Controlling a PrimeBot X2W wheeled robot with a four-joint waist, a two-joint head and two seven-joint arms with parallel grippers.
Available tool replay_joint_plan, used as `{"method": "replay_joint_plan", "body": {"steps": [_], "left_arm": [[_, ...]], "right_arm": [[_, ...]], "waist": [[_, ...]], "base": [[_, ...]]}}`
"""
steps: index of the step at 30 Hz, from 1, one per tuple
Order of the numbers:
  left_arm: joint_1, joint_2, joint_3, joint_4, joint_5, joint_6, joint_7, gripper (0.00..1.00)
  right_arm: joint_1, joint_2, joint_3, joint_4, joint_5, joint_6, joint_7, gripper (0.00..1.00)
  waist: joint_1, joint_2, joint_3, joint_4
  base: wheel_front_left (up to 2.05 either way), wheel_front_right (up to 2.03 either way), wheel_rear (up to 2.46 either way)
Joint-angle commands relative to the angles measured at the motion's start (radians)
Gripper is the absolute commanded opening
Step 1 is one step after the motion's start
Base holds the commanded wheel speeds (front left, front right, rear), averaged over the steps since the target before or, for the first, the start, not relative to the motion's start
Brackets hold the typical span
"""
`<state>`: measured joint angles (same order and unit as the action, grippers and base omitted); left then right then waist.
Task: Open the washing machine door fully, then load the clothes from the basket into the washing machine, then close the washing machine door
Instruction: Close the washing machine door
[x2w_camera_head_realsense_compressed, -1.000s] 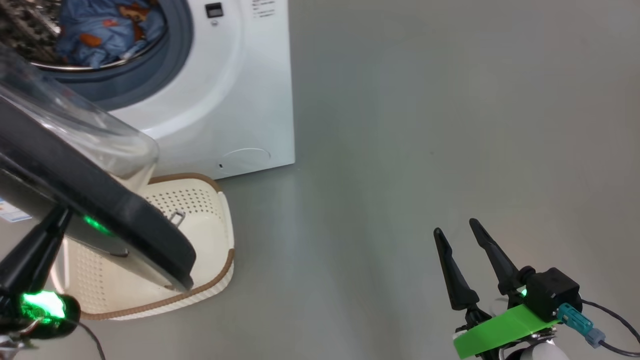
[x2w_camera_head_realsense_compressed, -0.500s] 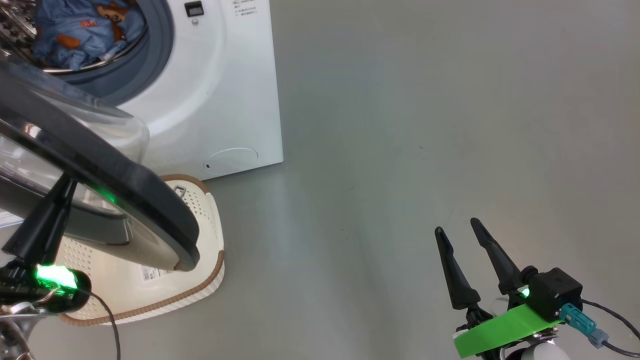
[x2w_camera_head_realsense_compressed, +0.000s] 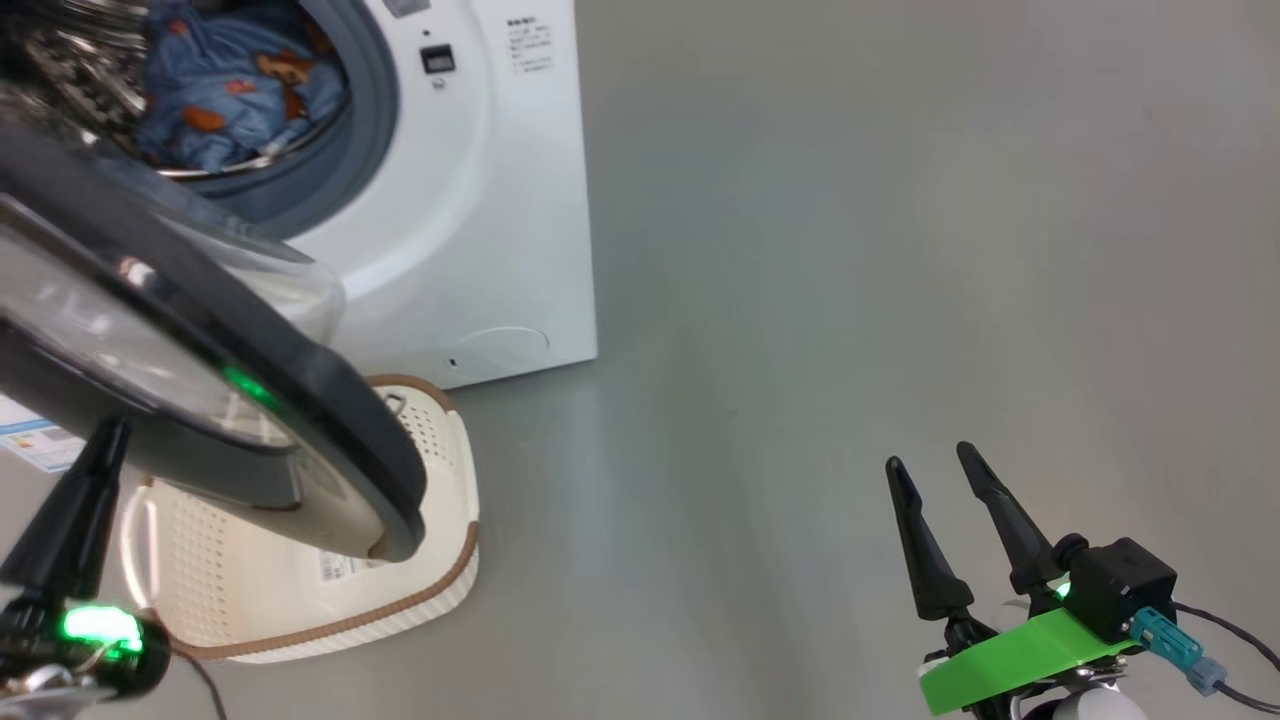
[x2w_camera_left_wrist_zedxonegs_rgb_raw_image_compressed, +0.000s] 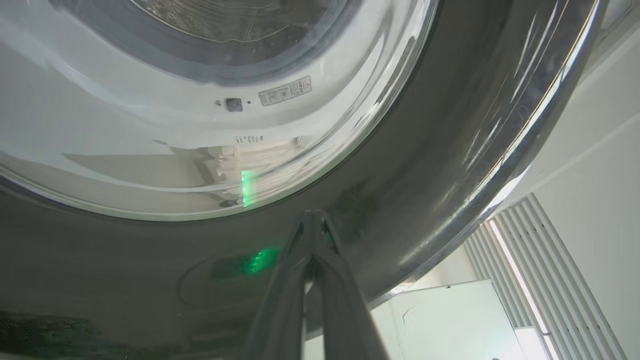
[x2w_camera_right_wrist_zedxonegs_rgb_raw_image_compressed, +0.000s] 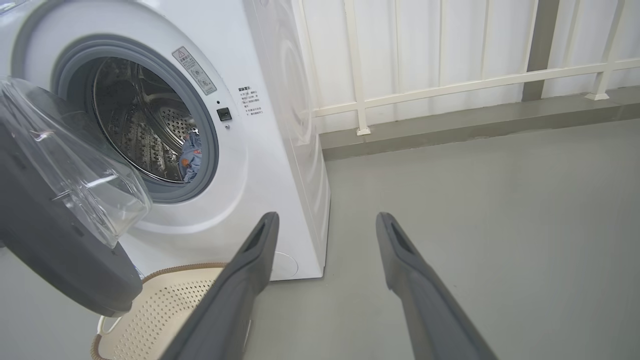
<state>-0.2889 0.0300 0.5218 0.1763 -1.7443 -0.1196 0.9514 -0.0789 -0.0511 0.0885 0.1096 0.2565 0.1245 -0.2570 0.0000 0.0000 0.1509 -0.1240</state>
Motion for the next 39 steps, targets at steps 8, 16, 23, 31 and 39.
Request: {"method": "replay_joint_plan", "body": {"steps": [8, 16, 23, 31, 39], "left_arm": [[0.081, 0.021, 0.044, -0.046, -0.011, -0.011, -0.057, 0.00], [0.144, 0.020, 0.037, -0.094, -0.021, -0.011, -0.200, 1.00], [0.164, 0.020, 0.035, -0.195, 0.071, -0.011, -0.338, 1.00], [0.230, 0.045, -0.052, -0.427, 0.364, -0.011, -0.613, 1.00], [0.376, 0.336, -0.400, -0.422, 0.743, -0.011, -1.181, 1.00]], "right_arm": [[0.018, 0.001, -0.001, -0.011, 0.010, 0.006, -0.005, 1.00], [0.010, 0.001, 0.010, -0.001, 0.016, 0.006, -0.005, 1.00], [0.006, 0.001, 0.014, 0.003, 0.017, 0.006, -0.005, 1.00], [0.003, 0.001, 0.022, 0.007, 0.016, 0.006, -0.005, 1.00], [0.003, 0.001, 0.027, 0.014, 0.023, 0.006, -0.005, 1.00]], "waist": [[0.0000, 0.0000, -0.045, 0.067], [0.0000, 0.0000, -0.055, 0.100], [0.0000, 0.0000, -0.053, 0.110], [0.0000, 0.0000, -0.060, 0.112], [0.0000, 0.0000, -0.074, 0.114]], "base": [[0.00, 0.00, 0.00], [0.00, 0.00, 0.00], [0.00, 0.00, 0.00], [0.00, 0.00, 0.00], [0.00, 0.00, 0.00]]}}
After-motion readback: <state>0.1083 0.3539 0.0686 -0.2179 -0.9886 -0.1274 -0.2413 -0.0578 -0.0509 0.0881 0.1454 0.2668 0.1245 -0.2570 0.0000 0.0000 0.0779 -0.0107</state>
